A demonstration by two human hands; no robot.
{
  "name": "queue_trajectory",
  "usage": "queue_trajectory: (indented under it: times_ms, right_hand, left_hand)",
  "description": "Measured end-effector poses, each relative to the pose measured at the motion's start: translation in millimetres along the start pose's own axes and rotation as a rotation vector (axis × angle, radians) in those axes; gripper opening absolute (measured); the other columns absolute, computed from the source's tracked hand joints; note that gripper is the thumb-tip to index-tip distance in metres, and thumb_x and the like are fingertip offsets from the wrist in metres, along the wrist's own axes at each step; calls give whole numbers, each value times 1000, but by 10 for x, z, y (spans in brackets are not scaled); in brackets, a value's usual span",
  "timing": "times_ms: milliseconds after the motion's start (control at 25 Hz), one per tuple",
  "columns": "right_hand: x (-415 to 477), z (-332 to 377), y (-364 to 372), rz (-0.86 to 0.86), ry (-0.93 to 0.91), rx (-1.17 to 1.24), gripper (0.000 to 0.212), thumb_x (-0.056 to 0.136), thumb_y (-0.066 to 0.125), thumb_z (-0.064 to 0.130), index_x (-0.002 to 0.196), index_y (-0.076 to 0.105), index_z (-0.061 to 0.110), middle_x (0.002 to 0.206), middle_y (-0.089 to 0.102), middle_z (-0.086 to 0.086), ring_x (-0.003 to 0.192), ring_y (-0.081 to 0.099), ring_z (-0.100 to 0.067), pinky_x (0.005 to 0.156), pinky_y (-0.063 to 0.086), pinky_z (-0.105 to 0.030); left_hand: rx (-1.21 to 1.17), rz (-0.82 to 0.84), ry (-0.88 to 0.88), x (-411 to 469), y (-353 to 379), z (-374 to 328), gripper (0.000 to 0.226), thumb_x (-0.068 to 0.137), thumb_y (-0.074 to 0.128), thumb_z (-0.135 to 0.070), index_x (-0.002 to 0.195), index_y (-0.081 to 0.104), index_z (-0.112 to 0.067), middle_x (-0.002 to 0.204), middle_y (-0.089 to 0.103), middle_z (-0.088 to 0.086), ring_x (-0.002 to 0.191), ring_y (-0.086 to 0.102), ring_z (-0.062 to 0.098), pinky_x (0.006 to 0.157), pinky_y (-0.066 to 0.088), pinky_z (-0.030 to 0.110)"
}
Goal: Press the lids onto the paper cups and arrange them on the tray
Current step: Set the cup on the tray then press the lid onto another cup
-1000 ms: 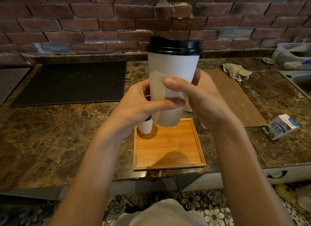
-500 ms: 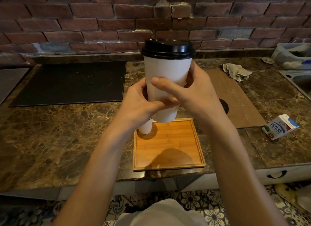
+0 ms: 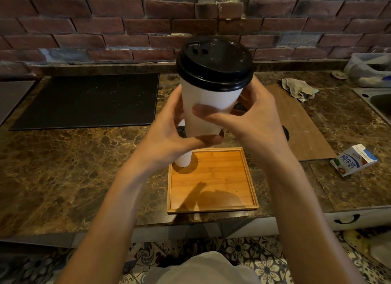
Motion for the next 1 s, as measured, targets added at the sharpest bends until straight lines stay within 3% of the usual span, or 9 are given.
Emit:
queue_trajectory:
  times_ms: [80, 200, 280, 400, 520, 800, 1000]
  right_hand:
    - [-30, -64, -25, 1, -14, 4, 67, 70, 86, 28, 126, 50, 30, 114, 63, 22, 113, 58, 6, 84, 51, -12]
    - [-126, -262, -76, -11, -4, -20, 72, 69, 85, 31, 131, 48, 26, 121, 60, 20, 118, 56, 3, 89, 50, -12]
    - [-226, -467, -87, -26, 35, -23, 74, 67, 86, 31, 130, 47, 28, 122, 60, 18, 119, 56, 2, 92, 50, -16]
    - [-382, -827, -78, -30, 102, -54, 79, 64, 85, 36, 133, 48, 21, 126, 59, 15, 120, 55, 1, 98, 49, -21]
    - [-528, -1213, -42, -30, 184, -93, 85, 65, 87, 32, 139, 46, 20, 130, 57, 16, 124, 52, 1, 103, 46, -22]
    - [-797, -1857, 77, -20, 339, -102, 90, 56, 81, 56, 134, 44, 32, 127, 55, 22, 120, 48, 10, 95, 42, -8]
    - [-924, -2211, 162, 37, 428, -147, 85, 63, 90, 30, 136, 46, 21, 125, 56, 20, 116, 50, 10, 93, 42, -7]
  left_hand:
    - [94, -55, -38, -80, -103, 182, 96, 71, 81, -36, 149, 25, -26, 145, 42, -13, 135, 38, 2, 111, 36, 29]
    - [284, -242, -87, -313, -290, 535, 79, 77, 66, -54, 145, 29, -39, 140, 37, -29, 132, 33, -11, 106, 30, 17]
    - [392, -338, -136, -501, -372, 854, 70, 80, 55, -60, 143, 31, -40, 144, 37, -22, 131, 34, -7, 104, 30, 21]
    - [571, -398, -220, -775, -439, 1404, 67, 86, 55, -54, 144, 36, -27, 152, 33, -2, 138, 29, 10, 109, 29, 41]
    - [739, -349, -348, -1018, -449, 1948, 62, 91, 53, -49, 144, 39, -20, 156, 28, 5, 144, 21, 22, 116, 20, 52]
    - [957, -118, -579, -1261, -270, 2750, 62, 96, 35, -53, 150, 24, -25, 160, 9, 9, 148, 3, 24, 119, 2, 45]
    - [1113, -108, -585, -1297, -166, 2798, 67, 93, 10, -60, 152, 13, -27, 161, 4, 7, 148, -1, 21, 119, -6, 42]
Point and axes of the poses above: each hand's wrist, its own x-axis towards the middle knuckle, its own y-axis out of the palm, z = x × y, the point moved 5 cm from there along x, towards the middle knuckle
